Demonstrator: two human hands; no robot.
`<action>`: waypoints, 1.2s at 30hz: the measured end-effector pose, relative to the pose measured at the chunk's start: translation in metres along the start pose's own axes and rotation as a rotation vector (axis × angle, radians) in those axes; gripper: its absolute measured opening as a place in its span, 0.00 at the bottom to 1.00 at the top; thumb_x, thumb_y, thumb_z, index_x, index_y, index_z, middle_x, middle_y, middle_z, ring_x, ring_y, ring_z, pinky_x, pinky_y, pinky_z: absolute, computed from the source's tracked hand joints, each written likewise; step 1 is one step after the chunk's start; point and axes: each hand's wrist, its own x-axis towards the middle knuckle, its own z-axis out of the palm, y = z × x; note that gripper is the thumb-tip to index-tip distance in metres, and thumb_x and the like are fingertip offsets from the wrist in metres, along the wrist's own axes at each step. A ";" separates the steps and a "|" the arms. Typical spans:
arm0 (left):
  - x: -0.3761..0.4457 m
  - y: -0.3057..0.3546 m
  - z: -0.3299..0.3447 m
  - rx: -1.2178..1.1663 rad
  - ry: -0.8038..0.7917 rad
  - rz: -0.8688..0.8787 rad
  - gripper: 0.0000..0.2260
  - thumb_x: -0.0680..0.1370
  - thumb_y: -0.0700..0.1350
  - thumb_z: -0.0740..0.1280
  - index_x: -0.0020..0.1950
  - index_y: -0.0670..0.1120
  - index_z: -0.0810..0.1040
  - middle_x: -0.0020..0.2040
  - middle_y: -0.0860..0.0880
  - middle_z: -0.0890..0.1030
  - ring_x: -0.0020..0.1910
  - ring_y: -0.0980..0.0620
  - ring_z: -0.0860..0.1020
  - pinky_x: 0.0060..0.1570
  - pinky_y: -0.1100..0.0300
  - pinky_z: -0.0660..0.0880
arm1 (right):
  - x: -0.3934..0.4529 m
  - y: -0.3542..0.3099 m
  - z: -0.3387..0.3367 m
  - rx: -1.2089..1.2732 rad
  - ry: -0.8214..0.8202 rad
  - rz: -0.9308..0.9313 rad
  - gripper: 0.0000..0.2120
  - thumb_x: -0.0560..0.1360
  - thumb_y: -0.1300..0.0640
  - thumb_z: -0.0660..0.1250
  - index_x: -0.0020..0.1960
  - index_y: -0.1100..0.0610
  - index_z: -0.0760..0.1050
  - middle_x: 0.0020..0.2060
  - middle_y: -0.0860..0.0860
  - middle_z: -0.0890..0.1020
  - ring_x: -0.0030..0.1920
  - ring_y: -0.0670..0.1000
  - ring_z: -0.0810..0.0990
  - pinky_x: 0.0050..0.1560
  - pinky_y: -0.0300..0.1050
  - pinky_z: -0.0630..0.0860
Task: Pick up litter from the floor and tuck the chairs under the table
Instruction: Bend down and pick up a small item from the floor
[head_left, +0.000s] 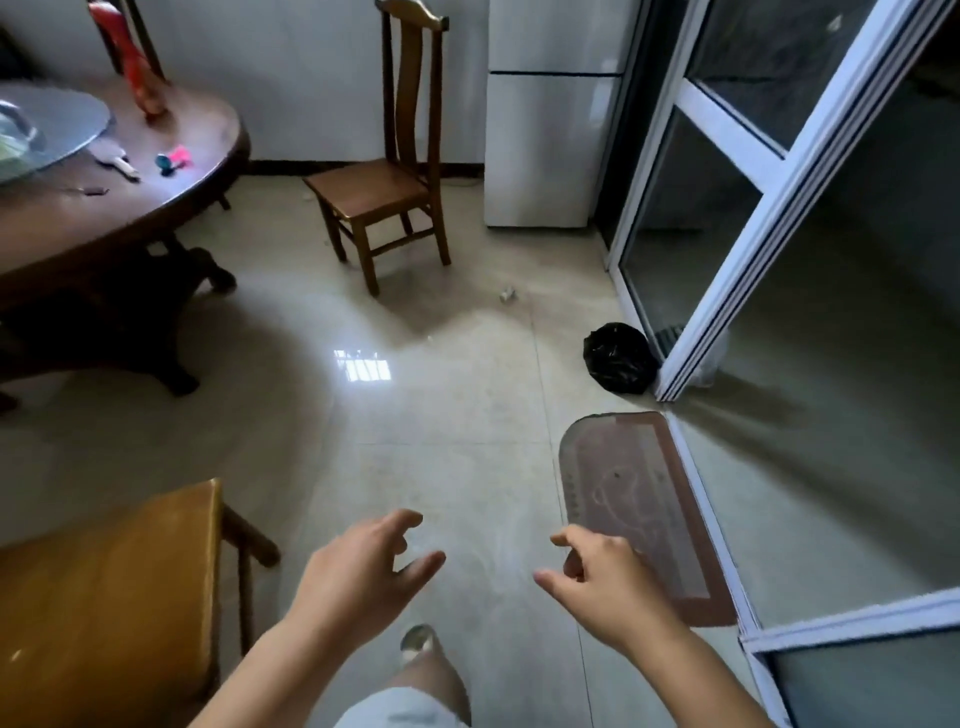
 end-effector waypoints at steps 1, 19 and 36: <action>0.023 -0.004 -0.002 -0.011 0.004 -0.023 0.22 0.72 0.67 0.60 0.63 0.60 0.68 0.52 0.59 0.78 0.51 0.59 0.76 0.49 0.61 0.73 | 0.026 -0.002 -0.006 -0.001 -0.003 -0.007 0.22 0.70 0.41 0.65 0.61 0.47 0.72 0.42 0.45 0.78 0.47 0.49 0.78 0.47 0.42 0.73; 0.504 0.031 -0.101 0.036 -0.094 0.155 0.21 0.74 0.64 0.59 0.64 0.58 0.68 0.56 0.58 0.77 0.55 0.57 0.76 0.50 0.61 0.72 | 0.442 -0.027 -0.160 0.108 0.112 0.200 0.19 0.69 0.44 0.68 0.58 0.48 0.75 0.37 0.45 0.78 0.41 0.47 0.77 0.47 0.45 0.76; 0.882 0.077 -0.154 0.009 -0.070 0.011 0.20 0.74 0.63 0.61 0.62 0.56 0.71 0.55 0.57 0.78 0.53 0.58 0.77 0.46 0.61 0.72 | 0.845 -0.029 -0.299 0.011 -0.055 0.087 0.21 0.71 0.42 0.64 0.61 0.49 0.72 0.44 0.46 0.79 0.49 0.50 0.77 0.50 0.45 0.75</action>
